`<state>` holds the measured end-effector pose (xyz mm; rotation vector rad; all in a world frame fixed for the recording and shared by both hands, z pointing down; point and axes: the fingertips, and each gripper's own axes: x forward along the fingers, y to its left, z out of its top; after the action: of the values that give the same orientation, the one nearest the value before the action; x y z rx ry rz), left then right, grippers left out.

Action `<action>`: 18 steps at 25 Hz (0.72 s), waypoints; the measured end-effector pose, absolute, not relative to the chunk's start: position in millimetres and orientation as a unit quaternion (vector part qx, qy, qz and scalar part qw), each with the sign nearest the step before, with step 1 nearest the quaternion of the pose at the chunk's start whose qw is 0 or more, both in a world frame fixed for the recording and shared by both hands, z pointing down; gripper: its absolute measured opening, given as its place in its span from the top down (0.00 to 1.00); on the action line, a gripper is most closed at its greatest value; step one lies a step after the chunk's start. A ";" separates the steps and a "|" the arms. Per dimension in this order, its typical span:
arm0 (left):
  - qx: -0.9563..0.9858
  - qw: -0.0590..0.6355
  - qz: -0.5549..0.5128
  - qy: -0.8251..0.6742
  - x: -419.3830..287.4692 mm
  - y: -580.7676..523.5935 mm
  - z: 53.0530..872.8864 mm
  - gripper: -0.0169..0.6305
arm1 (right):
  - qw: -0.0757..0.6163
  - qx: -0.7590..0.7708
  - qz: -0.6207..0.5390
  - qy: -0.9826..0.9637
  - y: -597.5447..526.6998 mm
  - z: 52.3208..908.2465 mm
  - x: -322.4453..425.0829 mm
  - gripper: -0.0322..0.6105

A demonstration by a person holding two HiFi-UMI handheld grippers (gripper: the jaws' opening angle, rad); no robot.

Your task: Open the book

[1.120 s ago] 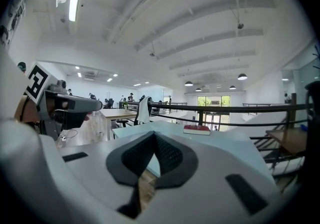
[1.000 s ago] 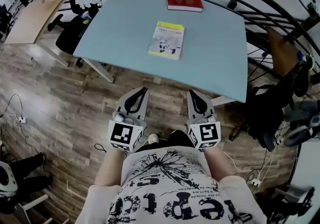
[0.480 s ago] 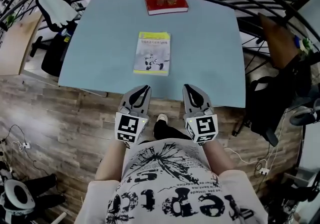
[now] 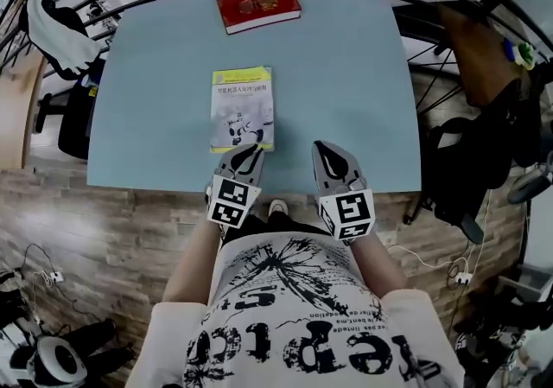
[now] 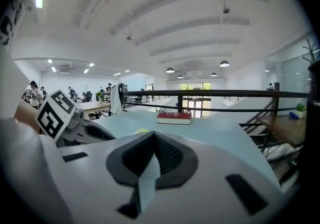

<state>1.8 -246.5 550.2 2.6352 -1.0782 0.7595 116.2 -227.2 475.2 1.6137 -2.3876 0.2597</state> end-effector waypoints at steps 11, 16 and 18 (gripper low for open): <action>0.874 0.103 0.371 -0.295 26.1 -256.2 634.0 0.70 | 0.143 0.562 0.113 -0.806 -234.8 497.2 130.7 0.94; 0.866 0.086 0.391 -0.299 26.5 -264.7 651.8 0.70 | 0.150 0.573 0.123 -0.796 -231.8 506.5 133.7 0.94; 0.865 0.073 0.397 -0.300 26.8 -268.0 652.9 0.70 | 0.153 0.574 0.124 -0.795 -229.2 507.6 132.8 0.94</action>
<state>26.8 -268.0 652.9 2.5973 -0.9005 1.1922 132.8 -229.2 507.6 1.6463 -2.2788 0.3546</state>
